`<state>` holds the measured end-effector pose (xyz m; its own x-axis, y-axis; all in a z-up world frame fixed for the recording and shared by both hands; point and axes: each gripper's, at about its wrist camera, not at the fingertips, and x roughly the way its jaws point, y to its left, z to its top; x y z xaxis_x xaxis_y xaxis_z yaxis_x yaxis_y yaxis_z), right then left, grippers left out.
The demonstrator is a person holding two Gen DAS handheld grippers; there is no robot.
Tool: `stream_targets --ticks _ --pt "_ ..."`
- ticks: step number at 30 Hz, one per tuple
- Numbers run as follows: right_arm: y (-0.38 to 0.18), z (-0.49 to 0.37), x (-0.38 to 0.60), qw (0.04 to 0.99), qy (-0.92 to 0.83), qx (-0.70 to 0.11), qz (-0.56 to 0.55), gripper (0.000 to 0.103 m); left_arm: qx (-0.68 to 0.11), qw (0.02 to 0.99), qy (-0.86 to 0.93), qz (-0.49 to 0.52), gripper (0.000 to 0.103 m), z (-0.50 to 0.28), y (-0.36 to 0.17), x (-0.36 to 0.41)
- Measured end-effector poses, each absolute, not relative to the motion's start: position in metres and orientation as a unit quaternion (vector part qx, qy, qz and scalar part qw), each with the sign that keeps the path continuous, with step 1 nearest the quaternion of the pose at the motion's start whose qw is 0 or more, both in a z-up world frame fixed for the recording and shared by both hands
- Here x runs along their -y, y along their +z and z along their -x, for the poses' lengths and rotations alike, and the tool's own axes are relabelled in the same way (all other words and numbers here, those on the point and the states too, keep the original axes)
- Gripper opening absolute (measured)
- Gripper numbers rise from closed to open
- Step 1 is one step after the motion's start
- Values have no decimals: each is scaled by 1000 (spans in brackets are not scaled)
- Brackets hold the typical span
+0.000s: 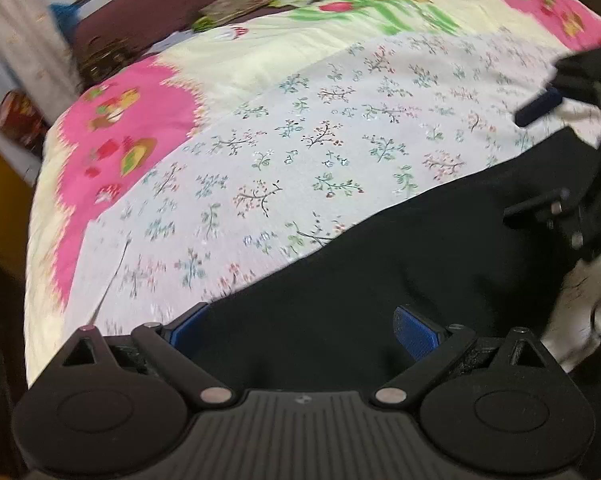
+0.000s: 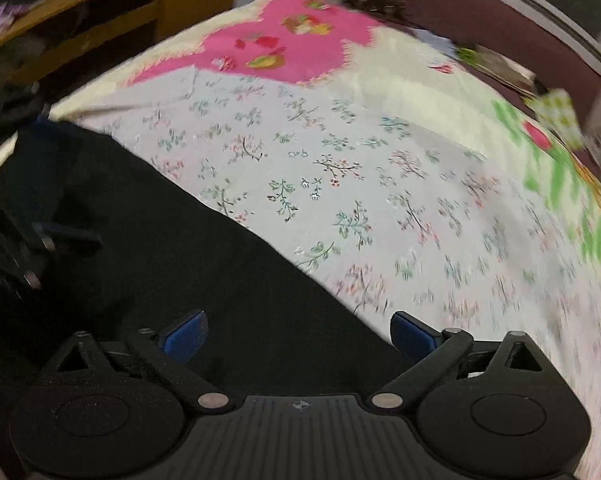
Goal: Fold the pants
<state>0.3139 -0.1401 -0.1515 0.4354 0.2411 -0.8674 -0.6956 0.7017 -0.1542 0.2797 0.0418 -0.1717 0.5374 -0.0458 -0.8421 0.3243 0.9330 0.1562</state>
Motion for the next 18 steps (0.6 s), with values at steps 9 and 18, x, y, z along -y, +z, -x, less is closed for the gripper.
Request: stream_targets --ticks 9,18 --pt "-204 -374 136 733 358 -507 278 78 -471 831 -214 -206 98 -329 -205 -54" --pt "-244 -401 149 683 371 -578 249 77 -542 774 -255 -207 80 -367 -255 -56"
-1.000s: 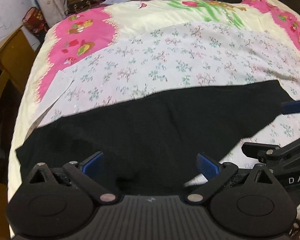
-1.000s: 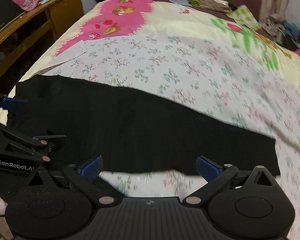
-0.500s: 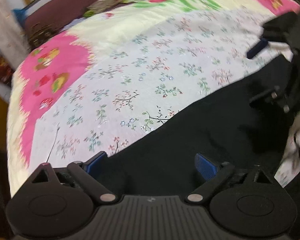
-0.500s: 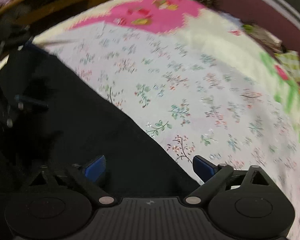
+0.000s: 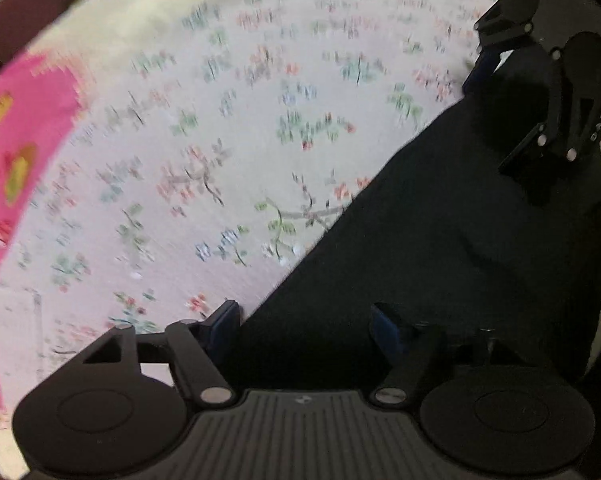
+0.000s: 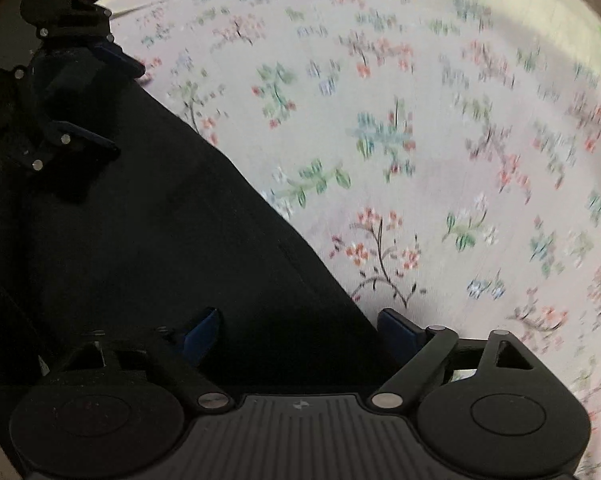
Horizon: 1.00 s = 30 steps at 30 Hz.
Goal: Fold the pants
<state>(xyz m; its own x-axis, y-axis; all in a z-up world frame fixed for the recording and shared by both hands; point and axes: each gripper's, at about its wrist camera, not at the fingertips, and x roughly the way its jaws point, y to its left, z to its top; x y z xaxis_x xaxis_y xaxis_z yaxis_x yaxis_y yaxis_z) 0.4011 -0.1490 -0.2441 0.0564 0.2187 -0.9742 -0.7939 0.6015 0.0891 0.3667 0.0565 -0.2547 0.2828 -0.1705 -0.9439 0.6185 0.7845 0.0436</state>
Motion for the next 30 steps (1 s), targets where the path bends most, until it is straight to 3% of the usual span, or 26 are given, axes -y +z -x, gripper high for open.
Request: stream_targets --ticks 3,5,7,9,13,18,30 --pt "-249 -403 152 681 365 -590 234 74 -554 770 -249 -195 80 -368 -260 -59" --pt "-245 -398 153 683 361 -586 243 58 -558 769 -243 -194 74 -363 -257 -61" --pt "-239 -395 158 687 353 -589 241 22 -560 766 -244 -203 60 -357 -254 -60" --pt "-232 -397 164 692 334 -592 243 1 -563 760 -243 -213 48 -352 -251 -60" --pt "-214 -392 173 695 332 -593 234 0 -571 753 -246 -217 28 -343 -243 -62" --pt "-185 -371 186 704 339 -583 224 0 -571 756 -249 -202 23 -323 -227 -66" --pt "-153 -311 192 696 352 -598 186 0 -577 757 -260 -162 22 -259 -193 -77"
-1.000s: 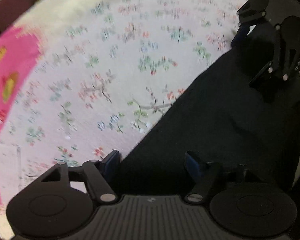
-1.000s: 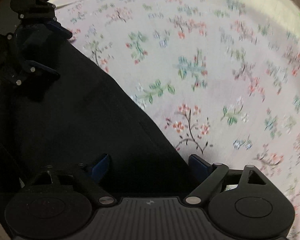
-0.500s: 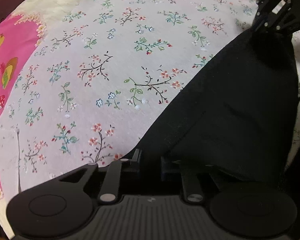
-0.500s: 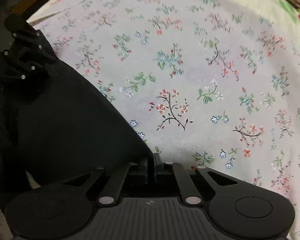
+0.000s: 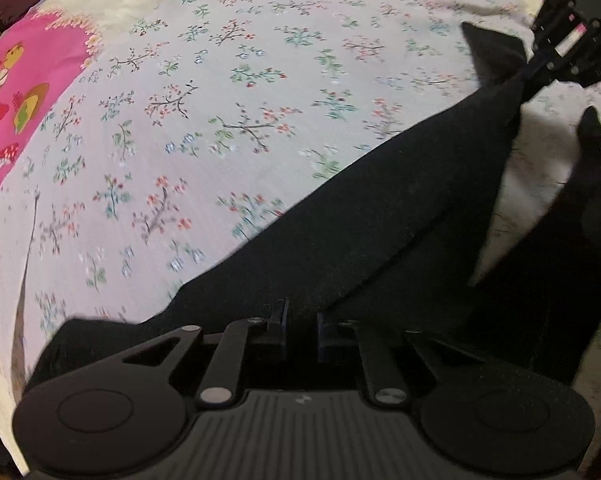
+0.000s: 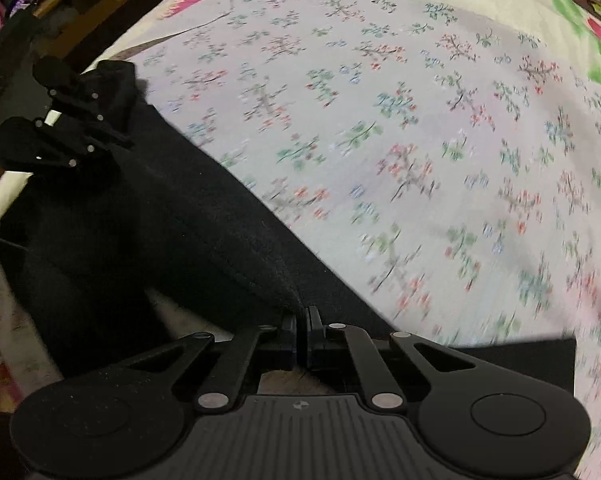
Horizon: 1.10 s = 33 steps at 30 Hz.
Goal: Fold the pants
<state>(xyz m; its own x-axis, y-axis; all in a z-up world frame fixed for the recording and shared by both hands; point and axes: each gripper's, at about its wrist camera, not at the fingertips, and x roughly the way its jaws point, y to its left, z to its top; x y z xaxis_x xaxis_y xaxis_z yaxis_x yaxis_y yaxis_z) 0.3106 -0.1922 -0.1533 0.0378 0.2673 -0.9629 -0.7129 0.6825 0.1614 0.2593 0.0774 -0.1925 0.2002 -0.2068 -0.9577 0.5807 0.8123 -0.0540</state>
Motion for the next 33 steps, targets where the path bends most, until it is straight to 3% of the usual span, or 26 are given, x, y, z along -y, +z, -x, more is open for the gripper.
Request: stream_targets --ticks 15,17,26,30,33 --pt "-101 -198 206 678 349 -630 149 0 -605 748 -256 -98 22 -142 -141 -64" --pt "-107 -182 210 675 344 -637 140 0 -613 743 -255 -84 16 -124 -144 -60" --pt "-151 -125 222 672 312 -663 109 0 -634 730 -255 -10 16 -82 -177 -29" --pt "-136 -121 220 683 320 -646 118 0 -627 741 -225 89 19 -102 -175 -43" --pt "-127 -121 226 690 326 -634 126 0 -619 757 -185 96 34 -116 -168 -52"
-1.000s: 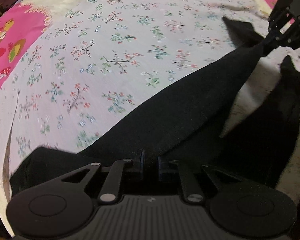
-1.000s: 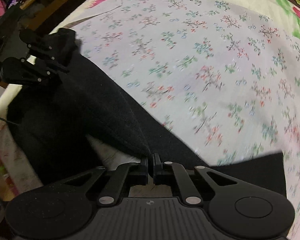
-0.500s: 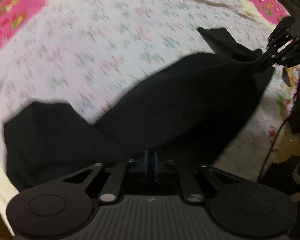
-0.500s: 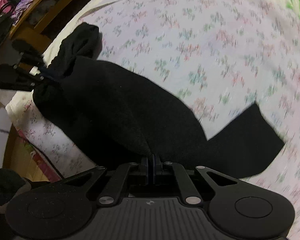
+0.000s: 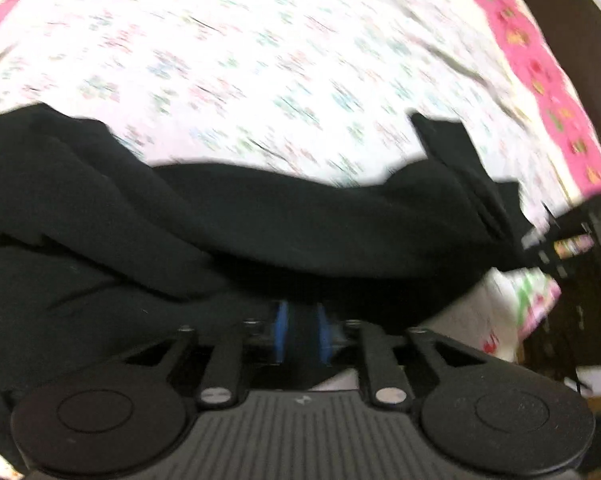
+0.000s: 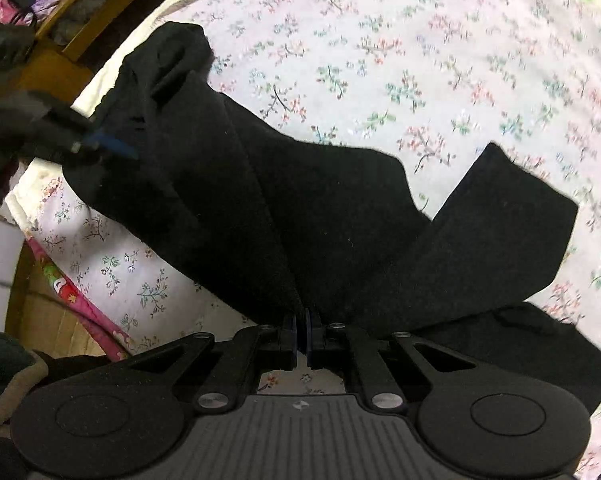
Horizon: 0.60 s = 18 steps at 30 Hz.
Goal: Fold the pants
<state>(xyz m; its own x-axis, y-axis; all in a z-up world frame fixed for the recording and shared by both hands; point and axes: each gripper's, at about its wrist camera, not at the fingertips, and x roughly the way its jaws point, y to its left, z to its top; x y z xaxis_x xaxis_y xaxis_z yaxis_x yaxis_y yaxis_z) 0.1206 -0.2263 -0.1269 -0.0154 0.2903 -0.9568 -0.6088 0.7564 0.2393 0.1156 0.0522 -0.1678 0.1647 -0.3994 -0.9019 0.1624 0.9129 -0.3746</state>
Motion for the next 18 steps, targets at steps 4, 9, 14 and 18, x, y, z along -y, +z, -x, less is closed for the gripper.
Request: stream_targets --ticks 4,9,14,18 --pt "-130 -116 227 693 332 -625 138 0 -622 767 -132 86 37 -133 -158 -64" --pt "-137 -110 227 692 337 -624 133 0 -648 744 -120 110 44 -150 -175 -71" --pt "-133 -107 233 698 338 -618 124 0 -630 768 -29 112 45 -152 -183 -65" --pt "-134 -106 234 696 344 -617 125 0 -632 770 45 77 50 -156 -189 -63"
